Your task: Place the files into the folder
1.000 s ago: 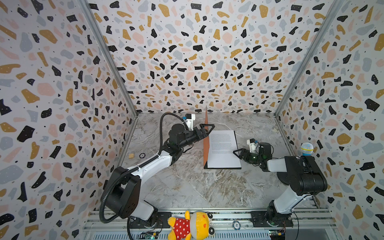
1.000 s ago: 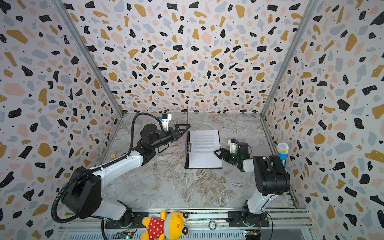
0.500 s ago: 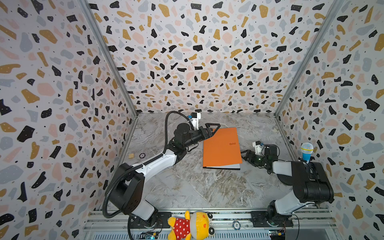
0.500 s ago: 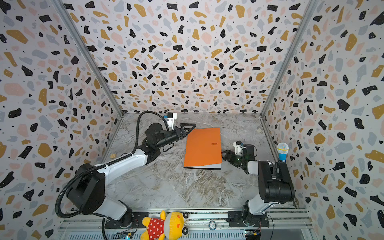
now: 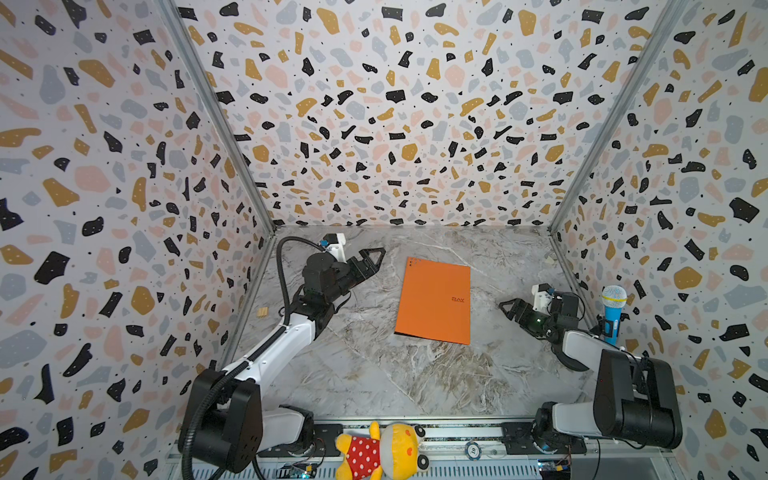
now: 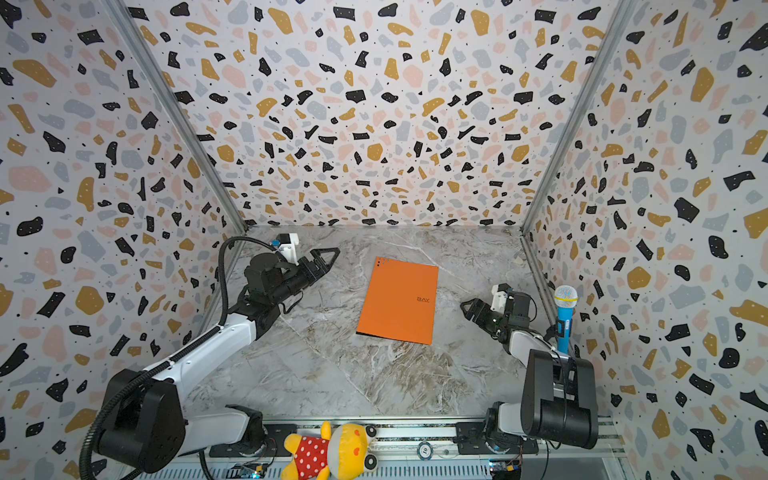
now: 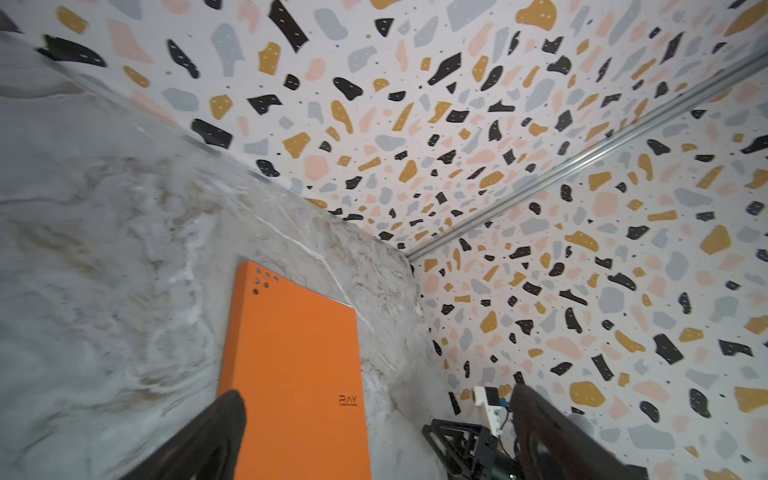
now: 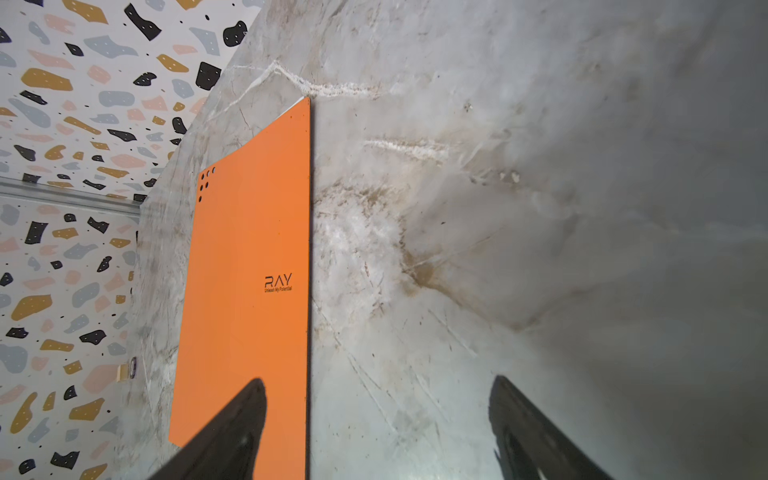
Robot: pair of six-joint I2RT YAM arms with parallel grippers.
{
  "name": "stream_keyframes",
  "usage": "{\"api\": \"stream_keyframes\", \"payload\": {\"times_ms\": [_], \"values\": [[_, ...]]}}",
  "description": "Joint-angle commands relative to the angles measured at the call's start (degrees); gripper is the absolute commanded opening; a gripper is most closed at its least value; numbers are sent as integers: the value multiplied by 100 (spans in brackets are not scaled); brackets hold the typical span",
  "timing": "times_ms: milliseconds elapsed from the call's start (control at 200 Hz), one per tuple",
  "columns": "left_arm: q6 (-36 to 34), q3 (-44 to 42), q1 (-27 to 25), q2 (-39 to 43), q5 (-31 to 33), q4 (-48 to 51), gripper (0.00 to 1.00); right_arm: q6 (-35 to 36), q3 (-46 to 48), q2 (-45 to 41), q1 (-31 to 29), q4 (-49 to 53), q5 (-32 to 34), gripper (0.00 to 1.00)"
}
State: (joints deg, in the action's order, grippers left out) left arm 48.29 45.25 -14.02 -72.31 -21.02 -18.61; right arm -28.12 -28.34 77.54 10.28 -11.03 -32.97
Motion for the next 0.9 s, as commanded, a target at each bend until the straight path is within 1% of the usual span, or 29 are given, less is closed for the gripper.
{"api": "stream_keyframes", "payload": {"times_ms": [0,150,290,401,511,566,676,716,781,826,851,891], "values": [[-742,-84,285,232,586,977,100,222,-185,-301,-9,-20,-76,85],[-1146,-213,610,240,1032,1548,100,657,-154,-765,-67,-202,214,86],[-1250,-413,819,240,1265,1660,100,960,97,-1368,-200,-712,907,87],[-1349,-521,883,294,1489,1675,100,1336,474,-1852,-541,-1385,1790,88],[-1508,-617,892,417,1947,1698,100,1711,957,-2082,-877,-2234,2800,89],[-1582,-706,895,525,2197,1669,100,1791,1306,-2058,-936,-2920,3127,90],[-1726,-909,893,808,2655,1542,100,1951,1900,-1701,-1019,-4324,3467,92],[-1776,-983,895,914,2808,1487,100,2083,1990,-1494,-1085,-4622,3722,92],[-1826,-1098,901,1050,3019,1419,100,2353,2099,-1112,-1222,-5089,4077,97],[-1853,-1178,901,1122,3089,1329,100,2422,2220,-805,-1271,-5485,4172,97],[-1858,-1214,901,1155,3116,1280,100,2408,2259,-648,-1300,-5757,4276,100],[-1854,-1279,901,1196,3154,1208,100,2431,2239,-599,-1365,-5716,4284,99]]}}
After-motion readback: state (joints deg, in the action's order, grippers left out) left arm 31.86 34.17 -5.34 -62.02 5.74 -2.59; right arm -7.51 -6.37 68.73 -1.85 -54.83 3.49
